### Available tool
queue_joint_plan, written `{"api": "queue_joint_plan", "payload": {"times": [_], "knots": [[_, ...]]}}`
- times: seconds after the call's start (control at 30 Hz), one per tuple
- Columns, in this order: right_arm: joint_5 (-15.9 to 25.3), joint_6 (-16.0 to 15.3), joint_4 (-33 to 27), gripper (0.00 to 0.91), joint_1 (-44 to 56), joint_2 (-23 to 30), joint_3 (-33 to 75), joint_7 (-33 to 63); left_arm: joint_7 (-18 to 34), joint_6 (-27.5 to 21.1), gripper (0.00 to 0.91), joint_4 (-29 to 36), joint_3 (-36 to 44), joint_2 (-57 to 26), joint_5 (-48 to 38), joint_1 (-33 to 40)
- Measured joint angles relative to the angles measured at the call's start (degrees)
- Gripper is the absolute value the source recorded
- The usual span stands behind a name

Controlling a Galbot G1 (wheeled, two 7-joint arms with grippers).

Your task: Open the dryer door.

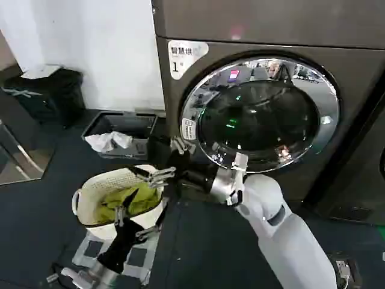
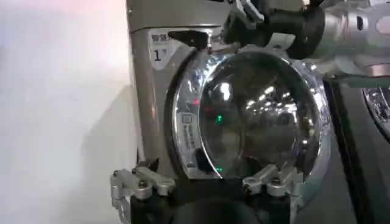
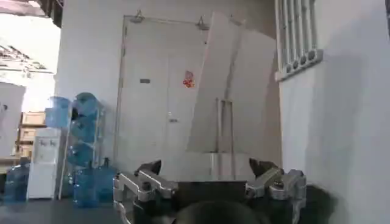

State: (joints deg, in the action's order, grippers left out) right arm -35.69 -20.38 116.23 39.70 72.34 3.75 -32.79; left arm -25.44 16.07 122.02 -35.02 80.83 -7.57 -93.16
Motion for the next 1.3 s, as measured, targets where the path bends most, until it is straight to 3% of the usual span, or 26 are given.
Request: {"api": "queue_joint_plan", "payload": {"times": [0.7,1.3], "knots": [[5.23,3.31,-2.84,0.907,4.05,-2.15,5.71,-4.42,0.41,-3.21,0.907,0.41,0.47,0.21,1.82,0.38],[8.39,4.71,-10.59,0.907,2.26,-0.76,7.63,-5.29,0.33,-6.96,0.907,1.20,0.40,0.01,2.75,0.30]]}}
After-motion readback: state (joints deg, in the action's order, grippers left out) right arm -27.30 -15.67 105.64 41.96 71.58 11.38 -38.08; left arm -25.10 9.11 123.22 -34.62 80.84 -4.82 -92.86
